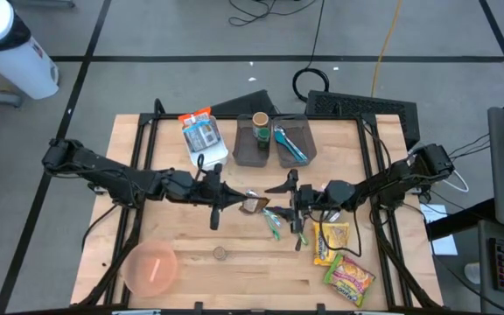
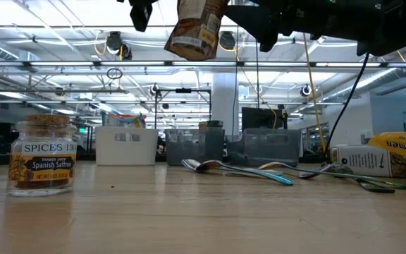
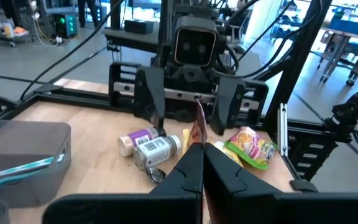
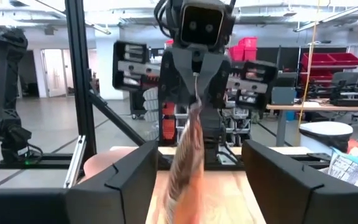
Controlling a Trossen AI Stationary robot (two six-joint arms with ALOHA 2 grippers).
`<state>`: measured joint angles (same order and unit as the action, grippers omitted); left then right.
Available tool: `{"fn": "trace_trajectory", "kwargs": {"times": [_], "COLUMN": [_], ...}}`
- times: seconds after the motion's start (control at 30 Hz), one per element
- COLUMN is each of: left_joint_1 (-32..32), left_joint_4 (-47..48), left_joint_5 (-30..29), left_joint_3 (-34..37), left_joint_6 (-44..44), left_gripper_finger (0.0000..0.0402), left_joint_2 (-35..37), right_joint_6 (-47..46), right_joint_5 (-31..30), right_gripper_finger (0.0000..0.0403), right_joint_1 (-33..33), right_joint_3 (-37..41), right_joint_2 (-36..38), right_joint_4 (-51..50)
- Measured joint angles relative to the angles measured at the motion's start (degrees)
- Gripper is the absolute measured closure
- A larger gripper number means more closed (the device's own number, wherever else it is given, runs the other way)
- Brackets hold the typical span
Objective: Pick & Place Food Item
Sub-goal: Put the orange seasoning pack into the left black bin
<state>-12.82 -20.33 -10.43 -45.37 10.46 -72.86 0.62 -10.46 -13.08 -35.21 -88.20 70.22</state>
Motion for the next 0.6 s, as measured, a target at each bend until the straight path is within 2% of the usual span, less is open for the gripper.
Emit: {"fn": "trace_trajectory", "kwargs": {"times": [0.27, 0.6], "left_joint_1": [0.0, 0.0], "left_joint_4": [-0.7, -0.5], "left_joint_5": [0.9, 1.2], "left_joint_3": [0.0, 0.0], "left_joint_6": [-0.5, 1.8], "left_gripper_finger": [0.0401, 0.0401], "left_joint_2": [0.0, 0.0], "right_joint_6": [-0.6, -0.6], "right_joint_5": [0.0, 0.2], "right_gripper_finger": [0.0255, 0.038], "right_joint_1": [0.0, 0.0], "right_joint_3": [0.0, 0.0], "right_joint_2": [0.0, 0.0], "right_joint_4": [-0.4, -0.4]}}
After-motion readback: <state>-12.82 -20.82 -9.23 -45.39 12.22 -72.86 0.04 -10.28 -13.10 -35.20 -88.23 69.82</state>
